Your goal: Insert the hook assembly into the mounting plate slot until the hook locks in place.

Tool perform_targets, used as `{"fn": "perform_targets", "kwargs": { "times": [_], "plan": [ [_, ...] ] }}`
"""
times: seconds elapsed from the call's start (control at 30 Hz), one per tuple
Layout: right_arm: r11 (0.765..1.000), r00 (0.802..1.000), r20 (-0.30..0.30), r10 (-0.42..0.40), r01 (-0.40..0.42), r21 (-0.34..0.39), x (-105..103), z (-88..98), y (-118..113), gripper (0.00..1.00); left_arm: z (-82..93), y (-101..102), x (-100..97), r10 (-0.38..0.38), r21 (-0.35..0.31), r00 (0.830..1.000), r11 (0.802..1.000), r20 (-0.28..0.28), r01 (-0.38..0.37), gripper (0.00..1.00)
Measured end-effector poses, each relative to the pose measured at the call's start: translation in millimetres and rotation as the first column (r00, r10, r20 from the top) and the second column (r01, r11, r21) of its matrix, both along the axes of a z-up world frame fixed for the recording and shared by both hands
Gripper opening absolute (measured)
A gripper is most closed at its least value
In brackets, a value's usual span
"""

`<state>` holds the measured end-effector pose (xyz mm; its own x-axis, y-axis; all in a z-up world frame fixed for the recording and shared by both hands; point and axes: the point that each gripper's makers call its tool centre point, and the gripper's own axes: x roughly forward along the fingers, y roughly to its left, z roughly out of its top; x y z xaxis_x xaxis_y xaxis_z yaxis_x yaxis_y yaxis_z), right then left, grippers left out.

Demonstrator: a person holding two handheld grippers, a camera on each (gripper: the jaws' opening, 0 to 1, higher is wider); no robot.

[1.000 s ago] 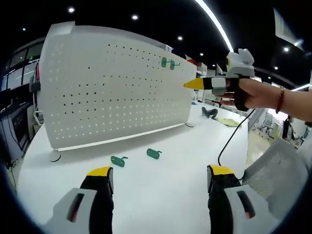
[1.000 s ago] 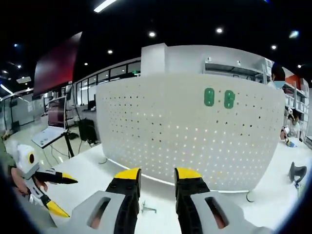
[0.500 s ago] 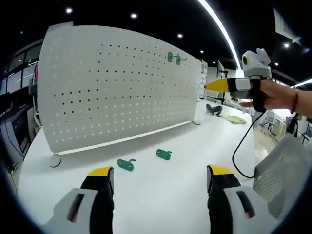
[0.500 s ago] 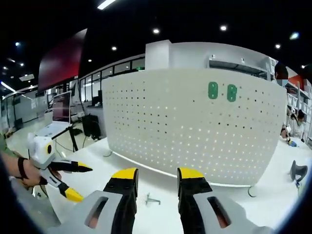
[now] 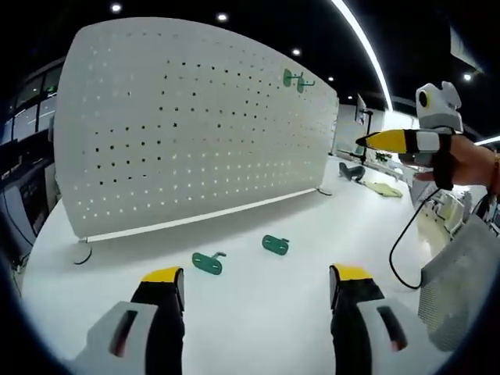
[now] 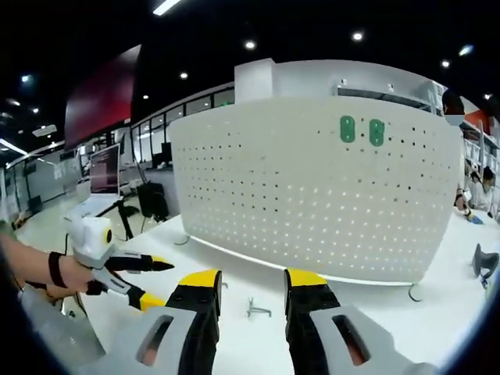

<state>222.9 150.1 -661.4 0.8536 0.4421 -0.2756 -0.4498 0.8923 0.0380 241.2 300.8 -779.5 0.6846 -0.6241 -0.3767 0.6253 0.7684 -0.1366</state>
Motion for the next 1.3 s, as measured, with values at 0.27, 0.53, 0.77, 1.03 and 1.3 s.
{"fn": "perform_targets", "kwargs": {
  "times": [0.27,0.53,0.77,1.03,1.3],
  "plan": [
    [1.000,1.000,-0.012,0.001,-0.001,0.014,-1,-2.7,4,0.32,-16.8,6,18.4,0.016,0.021,1.000,1.000,-0.025,-0.015,0.73],
    [1.000,1.000,-0.027,0.009,-0.009,0.000,-5,-7.5,3,0.31,-28.7,4,28.8,0.012,0.036,0.999,0.999,-0.041,-0.010,0.67],
    [1.000,0.999,-0.044,-0.001,0.001,0.003,-7,-11.1,-1,0.31,-37.9,2,38.6,0.020,0.049,0.999,0.999,-0.046,-0.018,0.63],
    [1.000,0.998,-0.067,0.015,-0.016,-0.007,-12,-18.4,1,0.31,-42.5,3,50.7,0.048,0.034,0.998,0.998,-0.037,-0.047,0.56],
    [1.000,0.997,-0.081,0.005,-0.006,-0.012,-15,-23.4,-7,0.31,-49.5,2,60.0,0.055,0.059,0.998,0.997,-0.017,-0.054,0.49]
  ]
}}
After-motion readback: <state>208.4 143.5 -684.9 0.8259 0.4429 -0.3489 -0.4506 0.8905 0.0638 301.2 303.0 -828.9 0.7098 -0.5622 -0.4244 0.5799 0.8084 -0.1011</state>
